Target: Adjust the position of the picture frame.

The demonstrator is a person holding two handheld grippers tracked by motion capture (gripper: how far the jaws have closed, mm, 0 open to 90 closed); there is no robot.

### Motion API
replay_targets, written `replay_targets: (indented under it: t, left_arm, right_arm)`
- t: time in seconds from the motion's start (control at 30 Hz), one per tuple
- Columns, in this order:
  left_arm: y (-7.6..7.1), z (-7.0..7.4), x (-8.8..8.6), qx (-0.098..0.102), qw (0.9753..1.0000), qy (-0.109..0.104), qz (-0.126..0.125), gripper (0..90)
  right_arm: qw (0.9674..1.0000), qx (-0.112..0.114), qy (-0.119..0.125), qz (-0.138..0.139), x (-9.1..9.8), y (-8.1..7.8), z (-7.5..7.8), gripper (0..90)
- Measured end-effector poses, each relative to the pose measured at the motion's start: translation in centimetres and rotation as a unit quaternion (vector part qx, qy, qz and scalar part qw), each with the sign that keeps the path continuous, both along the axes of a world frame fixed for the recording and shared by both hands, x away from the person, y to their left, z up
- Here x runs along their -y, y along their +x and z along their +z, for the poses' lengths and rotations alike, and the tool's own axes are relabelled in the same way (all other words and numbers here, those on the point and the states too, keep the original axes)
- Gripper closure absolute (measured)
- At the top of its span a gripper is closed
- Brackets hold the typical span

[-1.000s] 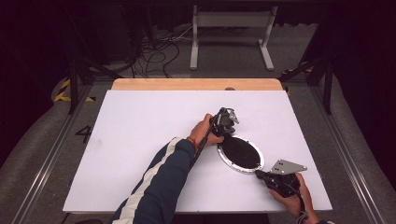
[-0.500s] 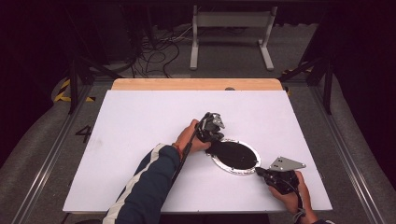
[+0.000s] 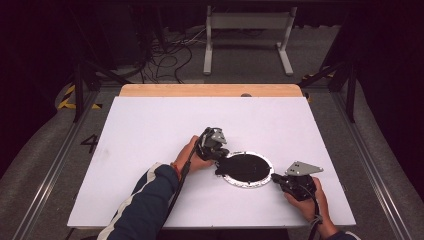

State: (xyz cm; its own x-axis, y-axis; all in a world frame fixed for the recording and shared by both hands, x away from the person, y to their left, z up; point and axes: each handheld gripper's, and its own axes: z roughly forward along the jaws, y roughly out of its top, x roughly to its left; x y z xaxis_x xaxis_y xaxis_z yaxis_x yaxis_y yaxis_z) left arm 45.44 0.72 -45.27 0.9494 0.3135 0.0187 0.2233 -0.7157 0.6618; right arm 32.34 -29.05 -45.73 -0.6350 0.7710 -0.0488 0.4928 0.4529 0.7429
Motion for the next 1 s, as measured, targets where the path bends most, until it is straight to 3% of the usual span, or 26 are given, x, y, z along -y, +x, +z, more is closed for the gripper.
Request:
replay_targets:
  t: [0.33, 0.5, 0.77, 1.0]
  left_arm:
    - [-1.3, -0.2, -1.9, -0.002, 1.0000, -0.007, 0.001, 90.0]
    - [-1.8, -0.4, -2.5, -0.008, 0.9998, -0.018, 0.003, 90.0]
    - [-2.8, -0.3, -3.2, -0.006, 0.9999, -0.014, -0.006, 90.0]
    - [-3.8, -0.3, -3.7, -0.004, 0.9999, -0.008, -0.012, 90.0]
  right_arm:
    - [0.9999, 0.005, -0.012, -0.004, -0.9, 1.0, 0.1, 90.0]
    - [0.9999, 0.002, -0.011, -0.005, -1.0, 0.7, 0.1, 90.0]
    - [0.9999, -0.005, -0.003, 0.009, -1.5, -0.7, 0.0, 90.0]
    - [1.0000, -0.009, 0.000, 0.002, -1.9, -0.6, 0.0, 90.0]
